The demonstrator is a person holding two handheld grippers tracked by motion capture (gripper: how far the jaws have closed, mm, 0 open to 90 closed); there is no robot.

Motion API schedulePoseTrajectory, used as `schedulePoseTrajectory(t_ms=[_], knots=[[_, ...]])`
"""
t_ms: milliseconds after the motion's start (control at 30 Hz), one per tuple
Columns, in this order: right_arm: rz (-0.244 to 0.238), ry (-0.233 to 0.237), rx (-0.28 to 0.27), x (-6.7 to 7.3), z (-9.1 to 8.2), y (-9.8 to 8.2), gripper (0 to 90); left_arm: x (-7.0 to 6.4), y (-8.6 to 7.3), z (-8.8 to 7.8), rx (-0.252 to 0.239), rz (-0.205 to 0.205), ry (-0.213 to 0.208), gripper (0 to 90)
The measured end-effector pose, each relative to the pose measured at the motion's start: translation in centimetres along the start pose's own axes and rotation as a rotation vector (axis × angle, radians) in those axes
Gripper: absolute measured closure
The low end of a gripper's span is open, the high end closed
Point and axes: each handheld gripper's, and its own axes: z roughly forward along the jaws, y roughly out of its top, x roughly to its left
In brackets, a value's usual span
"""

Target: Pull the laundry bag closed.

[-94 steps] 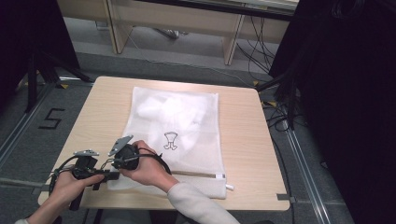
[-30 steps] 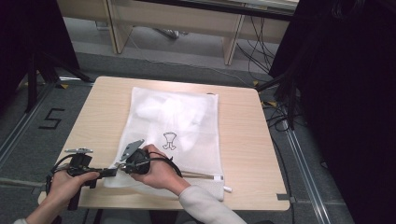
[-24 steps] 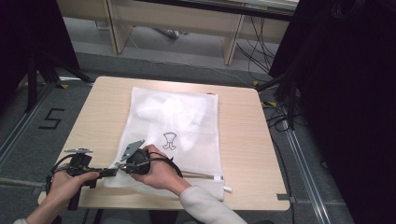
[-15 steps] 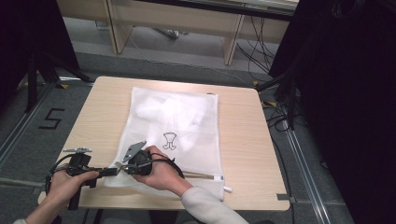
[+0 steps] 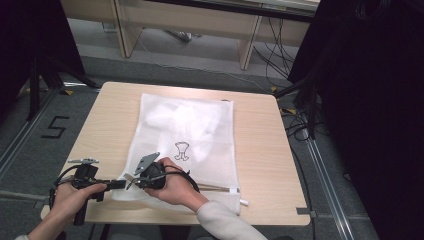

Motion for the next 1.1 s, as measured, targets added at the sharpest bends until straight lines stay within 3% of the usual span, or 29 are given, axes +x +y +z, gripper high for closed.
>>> schedulePoseTrajectory(t_ms=[100, 300, 400, 700, 733, 800, 1100], knots=[[0.013, -0.008, 0.001, 0.0, 0.1, -0.2, 82.6, 0.1, 0.1, -0.2, 0.002, -0.011, -0.025, 86.2], [0.006, -0.005, 0.012, -0.1, 0.1, -0.3, 82.6, 0.0, 0.1, -0.1, -0.011, -0.008, -0.008, 86.2], [0.015, -0.003, 0.004, -0.2, 0.1, -0.4, 82.7, -0.1, 0.1, -0.2, -0.005, -0.003, -0.025, 86.2], [0.03, 0.0, 0.015, -0.2, 0.0, -0.6, 82.8, -0.3, 0.1, -0.4, -0.02, -0.001, -0.017, 86.1], [0.032, -0.001, 0.018, -0.2, 0.0, -0.6, 82.8, -0.2, 0.2, -0.4, -0.019, 0.001, -0.033, 86.1], [0.028, -0.006, 0.025, -0.3, 0.0, -0.8, 82.8, -0.3, 0.2, -0.5, -0.04, -0.003, -0.023, 86.1], [0.035, -0.008, 0.03, -0.5, -0.3, -1.2, 82.8, -0.3, 0.2, -0.6, -0.045, -0.003, -0.02, 86.1]])
